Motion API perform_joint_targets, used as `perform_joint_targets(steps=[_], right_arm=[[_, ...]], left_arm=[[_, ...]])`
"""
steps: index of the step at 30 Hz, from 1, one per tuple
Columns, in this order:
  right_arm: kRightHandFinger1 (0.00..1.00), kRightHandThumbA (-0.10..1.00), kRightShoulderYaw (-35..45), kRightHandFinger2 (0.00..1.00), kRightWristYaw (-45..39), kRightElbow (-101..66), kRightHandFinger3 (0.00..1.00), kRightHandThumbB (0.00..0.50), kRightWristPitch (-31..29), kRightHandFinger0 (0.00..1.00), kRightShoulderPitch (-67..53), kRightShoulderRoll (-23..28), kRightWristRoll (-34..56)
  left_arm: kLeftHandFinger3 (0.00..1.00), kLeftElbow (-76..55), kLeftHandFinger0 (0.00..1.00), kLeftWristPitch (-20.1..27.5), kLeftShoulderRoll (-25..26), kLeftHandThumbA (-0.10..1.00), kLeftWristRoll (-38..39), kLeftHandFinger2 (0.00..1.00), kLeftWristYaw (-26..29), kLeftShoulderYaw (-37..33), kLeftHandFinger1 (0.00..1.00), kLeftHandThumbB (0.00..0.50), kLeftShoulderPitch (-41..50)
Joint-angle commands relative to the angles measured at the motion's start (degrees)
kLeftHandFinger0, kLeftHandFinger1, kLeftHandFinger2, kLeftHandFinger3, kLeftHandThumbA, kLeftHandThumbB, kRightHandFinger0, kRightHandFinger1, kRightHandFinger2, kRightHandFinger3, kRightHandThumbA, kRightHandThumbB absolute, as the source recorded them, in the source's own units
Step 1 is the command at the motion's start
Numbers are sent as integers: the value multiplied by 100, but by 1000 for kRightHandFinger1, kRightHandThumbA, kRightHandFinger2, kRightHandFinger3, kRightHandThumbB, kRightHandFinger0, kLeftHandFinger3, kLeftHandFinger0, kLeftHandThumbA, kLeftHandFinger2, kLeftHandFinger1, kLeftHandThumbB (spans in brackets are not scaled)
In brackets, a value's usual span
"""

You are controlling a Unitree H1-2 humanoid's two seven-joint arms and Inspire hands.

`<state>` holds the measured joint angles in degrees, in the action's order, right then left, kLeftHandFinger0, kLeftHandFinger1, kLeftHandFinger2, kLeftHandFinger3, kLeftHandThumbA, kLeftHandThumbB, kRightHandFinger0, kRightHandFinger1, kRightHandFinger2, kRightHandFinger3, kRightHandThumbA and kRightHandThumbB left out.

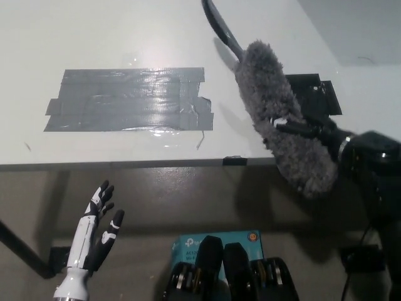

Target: A grey duster is kept infront of the robot in the middle of the table and the robot extends its right arm to grab the duster, picks it up and hands it to a person

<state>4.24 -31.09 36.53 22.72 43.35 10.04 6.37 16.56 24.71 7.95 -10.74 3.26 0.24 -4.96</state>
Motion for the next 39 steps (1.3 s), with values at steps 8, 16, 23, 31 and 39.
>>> perform_joint_targets(steps=[8, 16, 23, 31, 39], right_arm=[[457, -100, -422, 779, 2304, -4078, 1000, 76, 421, 0, -1640, -785, 5248], [453, -100, -573, 770, 2498, -4436, 1000, 100, 421, 0, -2060, -1066, 5649], [437, -100, -766, 776, 2832, -4840, 1000, 112, 421, 0, -2255, -1091, 5981], [407, -100, -924, 764, 3251, -5034, 1000, 93, 421, 0, -2261, -1037, 6266], [388, -100, -958, 768, 3760, -5096, 1000, 84, 421, 0, -2116, -1042, 6724]], left_arm=[[1000, -205, 957, 221, 107, 839, 1, 1000, 60, 11, 1000, 181, -69], [1000, -192, 947, 208, 99, 843, -6, 1000, 52, 36, 1000, 189, -74], [1000, -186, 941, 217, 113, 839, 2, 1000, 56, 28, 1000, 183, -99], [1000, -195, 1000, 205, 124, 834, -26, 1000, 42, 35, 1000, 183, -123], [1000, -224, 1000, 189, 136, 819, 2, 1000, 17, 40, 1000, 179, -154]])
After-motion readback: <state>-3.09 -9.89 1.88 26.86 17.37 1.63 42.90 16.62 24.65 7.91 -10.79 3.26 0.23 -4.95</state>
